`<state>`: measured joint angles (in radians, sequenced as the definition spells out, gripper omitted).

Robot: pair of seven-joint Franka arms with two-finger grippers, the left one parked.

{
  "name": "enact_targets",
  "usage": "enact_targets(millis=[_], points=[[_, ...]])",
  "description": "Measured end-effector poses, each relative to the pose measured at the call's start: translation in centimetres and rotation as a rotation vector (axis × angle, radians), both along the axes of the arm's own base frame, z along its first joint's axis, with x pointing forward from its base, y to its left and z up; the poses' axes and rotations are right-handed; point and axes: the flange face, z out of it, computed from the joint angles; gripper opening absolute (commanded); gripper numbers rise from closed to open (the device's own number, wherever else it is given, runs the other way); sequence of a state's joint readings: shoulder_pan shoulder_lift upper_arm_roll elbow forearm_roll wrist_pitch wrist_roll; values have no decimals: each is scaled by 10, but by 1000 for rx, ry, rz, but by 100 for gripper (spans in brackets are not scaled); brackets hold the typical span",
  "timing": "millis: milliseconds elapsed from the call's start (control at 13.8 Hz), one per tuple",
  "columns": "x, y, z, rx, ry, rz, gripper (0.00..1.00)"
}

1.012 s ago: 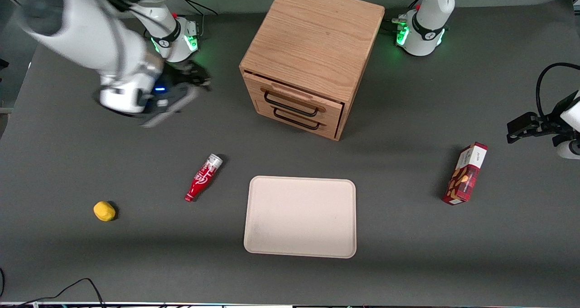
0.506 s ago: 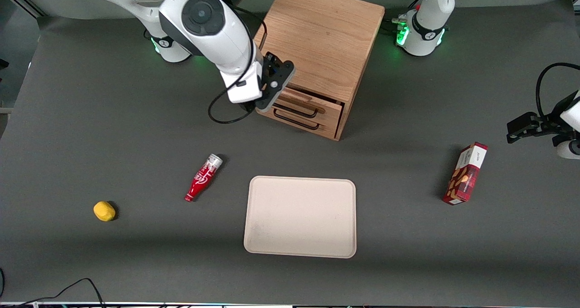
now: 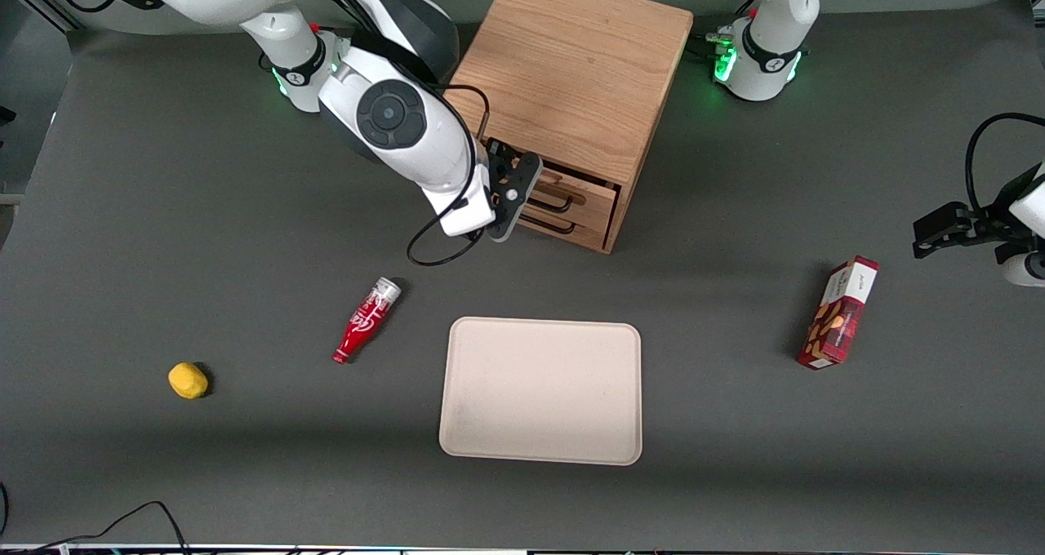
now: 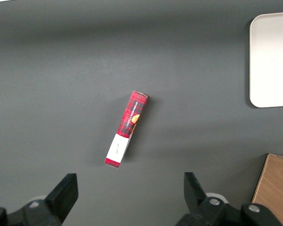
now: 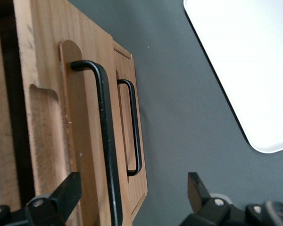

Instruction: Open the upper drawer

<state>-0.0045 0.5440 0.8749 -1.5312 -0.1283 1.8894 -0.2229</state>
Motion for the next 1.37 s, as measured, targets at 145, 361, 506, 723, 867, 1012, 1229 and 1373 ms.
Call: enact_targets(millis=[145, 361, 506, 723, 867, 1012, 1229, 1373], points=[[3, 1, -6, 14, -5, 14, 100], [4, 6, -16, 25, -6, 27, 100], [6, 10, -24, 34, -22, 33, 100], [15, 12, -39, 48, -47, 30, 100], [24, 5, -47, 41, -62, 21, 100], [38, -8, -51, 37, -82, 26, 100], [60, -26, -48, 36, -115, -1, 100], [74, -36, -47, 40, -150, -32, 100]])
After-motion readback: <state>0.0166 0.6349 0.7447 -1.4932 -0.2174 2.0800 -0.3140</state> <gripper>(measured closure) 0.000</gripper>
